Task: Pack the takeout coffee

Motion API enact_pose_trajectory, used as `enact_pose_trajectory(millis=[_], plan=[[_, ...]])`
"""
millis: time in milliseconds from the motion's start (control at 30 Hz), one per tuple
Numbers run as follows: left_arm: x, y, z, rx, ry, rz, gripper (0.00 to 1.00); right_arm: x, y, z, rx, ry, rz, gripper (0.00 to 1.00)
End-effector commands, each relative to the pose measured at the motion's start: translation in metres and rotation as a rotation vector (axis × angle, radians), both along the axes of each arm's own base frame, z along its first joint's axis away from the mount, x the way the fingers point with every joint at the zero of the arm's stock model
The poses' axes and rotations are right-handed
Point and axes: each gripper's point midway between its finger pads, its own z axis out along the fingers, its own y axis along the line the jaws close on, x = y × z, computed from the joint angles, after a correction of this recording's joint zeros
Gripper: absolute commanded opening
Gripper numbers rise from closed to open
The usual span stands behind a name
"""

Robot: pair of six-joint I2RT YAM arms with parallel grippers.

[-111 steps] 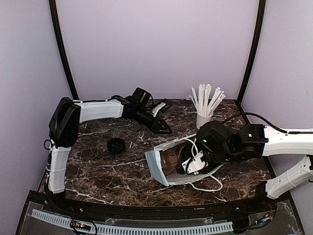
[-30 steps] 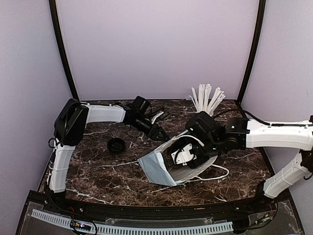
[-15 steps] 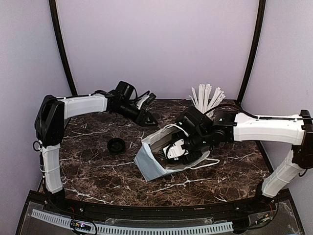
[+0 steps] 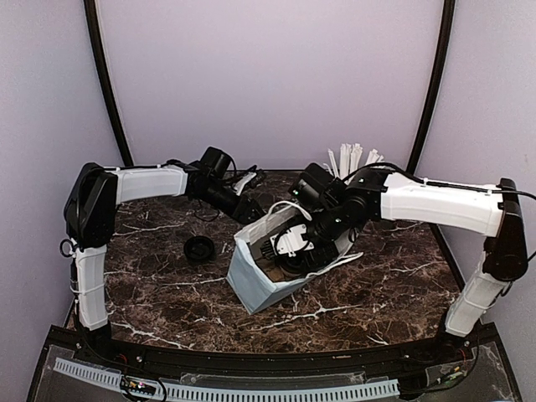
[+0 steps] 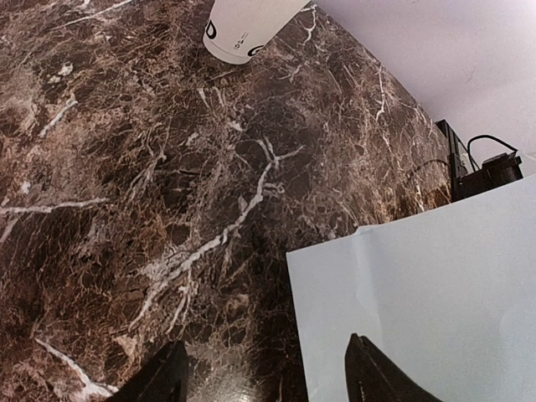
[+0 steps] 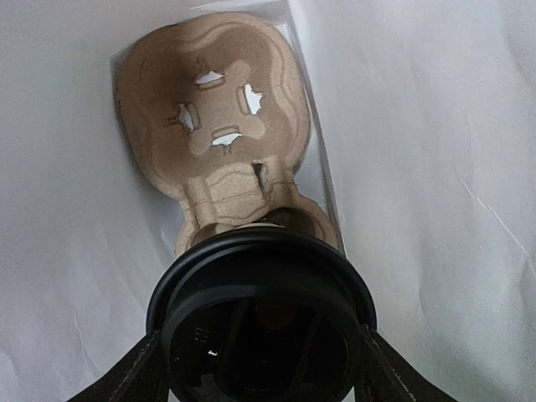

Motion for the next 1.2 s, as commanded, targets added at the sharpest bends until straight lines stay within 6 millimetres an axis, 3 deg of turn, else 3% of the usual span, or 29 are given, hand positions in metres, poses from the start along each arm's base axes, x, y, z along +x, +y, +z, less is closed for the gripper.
enact_pose_trajectory(millis=[0, 333, 567, 900, 1167], plan=[[-0.010, 0.007, 0.013, 0.009, -0.015, -0.010, 0.66, -0.018, 0.003, 0.001, 0.008, 0.145, -0.007, 0.50], [-0.020, 0.013, 0.017, 0.018, -0.019, -0.009, 0.66, -0.035, -0.003, -0.007, -0.055, 0.272, -0.023, 0.49], [-0.025, 0.018, 0.016, 0.027, -0.018, -0.008, 0.66, -0.029, 0.003, -0.017, -0.009, 0.259, -0.035, 0.49], [-0.039, 0.027, 0.020, 0.024, -0.022, -0.011, 0.66, -0.013, -0.001, -0.048, 0.010, 0.318, -0.069, 0.48], [-0.046, 0.028, 0.021, 0.000, -0.026, -0.026, 0.66, -0.017, -0.006, -0.072, -0.018, 0.346, -0.077, 0.48]])
